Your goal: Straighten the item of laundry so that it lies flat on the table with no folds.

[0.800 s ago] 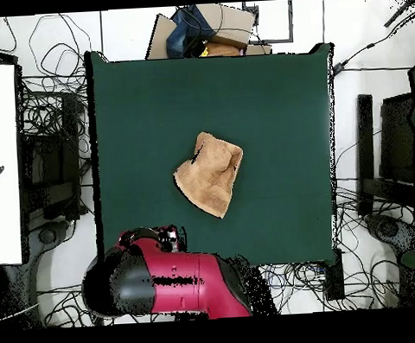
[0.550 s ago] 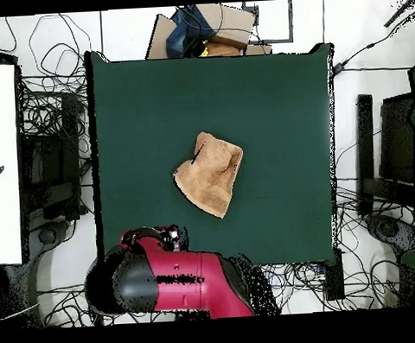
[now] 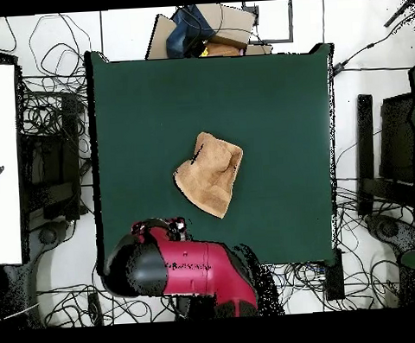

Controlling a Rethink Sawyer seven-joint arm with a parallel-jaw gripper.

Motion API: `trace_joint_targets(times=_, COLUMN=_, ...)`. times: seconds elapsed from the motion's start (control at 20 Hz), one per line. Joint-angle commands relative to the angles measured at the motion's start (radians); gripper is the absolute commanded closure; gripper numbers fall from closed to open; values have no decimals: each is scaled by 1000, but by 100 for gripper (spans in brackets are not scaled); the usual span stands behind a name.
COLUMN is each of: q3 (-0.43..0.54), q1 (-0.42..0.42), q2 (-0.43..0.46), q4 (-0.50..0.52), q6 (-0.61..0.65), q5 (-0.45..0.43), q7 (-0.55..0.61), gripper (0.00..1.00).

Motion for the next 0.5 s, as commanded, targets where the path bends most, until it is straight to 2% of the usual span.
trace_joint_targets(times=0.05, q3=37, q1=-10, q2=153, q4=19, q6=-130, q5=-31, q7=163, gripper=0)
trace_joint_targets(times=0.5, q3=50, q1=-39, q2=227, q4=-4, q6=-191, q5=-26, q7=139, gripper=0)
